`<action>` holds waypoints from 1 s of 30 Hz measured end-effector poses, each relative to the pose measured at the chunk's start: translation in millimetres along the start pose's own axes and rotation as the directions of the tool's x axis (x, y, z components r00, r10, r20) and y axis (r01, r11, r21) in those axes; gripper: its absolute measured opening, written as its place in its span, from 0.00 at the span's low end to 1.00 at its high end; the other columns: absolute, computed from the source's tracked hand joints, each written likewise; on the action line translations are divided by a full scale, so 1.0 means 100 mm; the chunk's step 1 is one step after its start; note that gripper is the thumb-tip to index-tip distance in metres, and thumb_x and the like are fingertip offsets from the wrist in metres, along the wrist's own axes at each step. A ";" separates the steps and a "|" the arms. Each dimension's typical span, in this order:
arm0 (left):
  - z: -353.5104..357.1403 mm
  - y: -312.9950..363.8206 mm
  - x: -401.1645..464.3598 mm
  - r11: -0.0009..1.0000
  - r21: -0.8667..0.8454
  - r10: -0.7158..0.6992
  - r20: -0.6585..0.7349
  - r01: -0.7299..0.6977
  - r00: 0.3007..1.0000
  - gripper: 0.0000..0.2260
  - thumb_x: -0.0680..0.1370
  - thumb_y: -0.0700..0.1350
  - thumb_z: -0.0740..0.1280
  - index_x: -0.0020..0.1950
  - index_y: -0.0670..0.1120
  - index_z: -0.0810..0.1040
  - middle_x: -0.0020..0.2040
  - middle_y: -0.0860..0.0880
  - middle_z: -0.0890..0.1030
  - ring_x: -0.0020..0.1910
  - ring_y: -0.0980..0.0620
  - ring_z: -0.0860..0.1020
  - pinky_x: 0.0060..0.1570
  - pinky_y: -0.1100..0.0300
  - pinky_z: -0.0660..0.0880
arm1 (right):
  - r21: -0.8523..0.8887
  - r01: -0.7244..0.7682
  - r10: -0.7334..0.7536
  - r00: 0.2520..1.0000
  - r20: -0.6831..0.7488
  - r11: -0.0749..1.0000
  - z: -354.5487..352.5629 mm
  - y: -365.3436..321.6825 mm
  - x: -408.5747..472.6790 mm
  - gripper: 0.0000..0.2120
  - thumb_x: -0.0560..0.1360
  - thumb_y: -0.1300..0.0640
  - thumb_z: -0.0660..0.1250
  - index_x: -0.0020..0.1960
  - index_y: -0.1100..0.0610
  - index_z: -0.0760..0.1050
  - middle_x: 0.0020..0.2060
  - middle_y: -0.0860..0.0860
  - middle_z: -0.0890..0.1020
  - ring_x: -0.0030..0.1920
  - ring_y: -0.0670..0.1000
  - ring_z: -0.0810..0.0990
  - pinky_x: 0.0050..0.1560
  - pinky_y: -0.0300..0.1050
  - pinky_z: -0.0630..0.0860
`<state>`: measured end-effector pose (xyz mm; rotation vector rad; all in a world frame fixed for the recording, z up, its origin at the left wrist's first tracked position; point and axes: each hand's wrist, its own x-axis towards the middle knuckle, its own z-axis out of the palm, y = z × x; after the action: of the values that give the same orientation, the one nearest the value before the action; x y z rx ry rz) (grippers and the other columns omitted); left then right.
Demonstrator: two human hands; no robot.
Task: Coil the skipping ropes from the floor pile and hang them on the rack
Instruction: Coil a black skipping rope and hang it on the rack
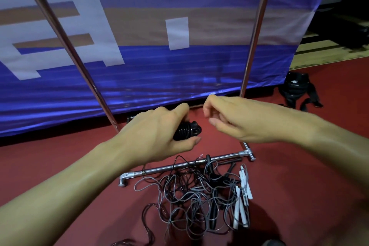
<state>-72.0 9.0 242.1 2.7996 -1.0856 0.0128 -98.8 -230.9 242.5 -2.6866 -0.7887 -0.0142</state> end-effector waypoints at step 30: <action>0.10 0.00 0.04 0.998 -0.012 -0.059 0.070 0.060 0.996 0.22 0.75 0.66 0.68 0.50 0.51 0.64 0.36 0.53 0.73 0.34 0.46 0.73 0.36 0.55 0.69 | -0.545 0.209 -0.311 0.945 -0.101 0.812 0.34 -0.31 0.14 0.15 0.69 0.61 0.75 0.40 0.54 0.67 0.27 0.50 0.72 0.22 0.57 0.72 0.25 0.45 0.56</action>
<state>-69.4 4.4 232.7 2.8382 -1.0116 -0.0984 -106.7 -188.0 222.2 -2.9796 -1.2376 -0.6334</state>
